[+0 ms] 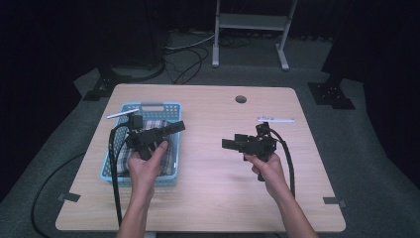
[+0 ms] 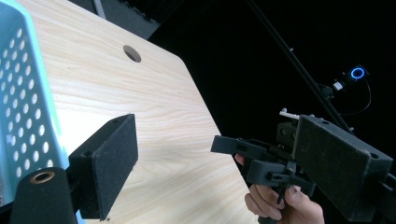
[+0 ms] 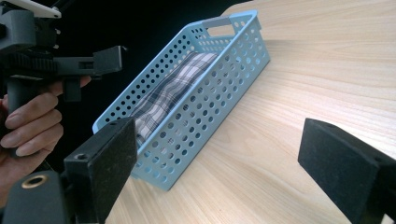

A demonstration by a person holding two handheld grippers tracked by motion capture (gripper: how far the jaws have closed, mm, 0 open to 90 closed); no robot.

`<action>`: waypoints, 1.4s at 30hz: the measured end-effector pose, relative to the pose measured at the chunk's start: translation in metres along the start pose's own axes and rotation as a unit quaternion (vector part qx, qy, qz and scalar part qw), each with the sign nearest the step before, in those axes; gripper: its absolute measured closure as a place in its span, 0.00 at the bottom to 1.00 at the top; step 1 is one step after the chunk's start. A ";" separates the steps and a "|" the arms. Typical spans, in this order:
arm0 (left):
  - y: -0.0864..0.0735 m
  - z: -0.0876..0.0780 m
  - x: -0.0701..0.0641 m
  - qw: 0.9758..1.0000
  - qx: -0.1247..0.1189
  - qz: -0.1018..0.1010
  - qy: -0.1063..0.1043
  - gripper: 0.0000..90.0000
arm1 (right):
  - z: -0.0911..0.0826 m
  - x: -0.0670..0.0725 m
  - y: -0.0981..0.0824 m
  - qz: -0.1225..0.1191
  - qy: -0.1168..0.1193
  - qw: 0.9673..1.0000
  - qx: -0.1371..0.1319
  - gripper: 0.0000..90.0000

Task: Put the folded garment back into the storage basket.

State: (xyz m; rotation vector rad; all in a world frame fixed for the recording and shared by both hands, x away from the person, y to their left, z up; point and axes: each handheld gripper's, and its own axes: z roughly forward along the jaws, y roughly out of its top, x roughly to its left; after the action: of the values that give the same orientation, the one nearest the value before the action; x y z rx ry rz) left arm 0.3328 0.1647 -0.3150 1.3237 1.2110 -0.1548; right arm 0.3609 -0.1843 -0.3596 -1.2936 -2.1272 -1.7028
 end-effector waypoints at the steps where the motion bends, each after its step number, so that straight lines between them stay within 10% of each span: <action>1: 0.000 0.001 -0.001 1.000 0.000 -0.001 0.000 0.15 | -0.001 -0.001 0.000 0.000 0.000 1.000 0.000 0.13; 42: -0.046 0.077 -0.039 0.999 0.036 0.017 -0.027 0.15 | -0.068 -0.036 -0.032 0.020 -0.061 0.997 -0.034 0.13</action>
State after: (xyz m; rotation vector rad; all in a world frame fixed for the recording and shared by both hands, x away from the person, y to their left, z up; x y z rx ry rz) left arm 0.3285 0.0682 -0.3329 1.3937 1.1453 -0.2095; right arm 0.3348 -0.2611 -0.3792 -1.4836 -2.1086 -1.7373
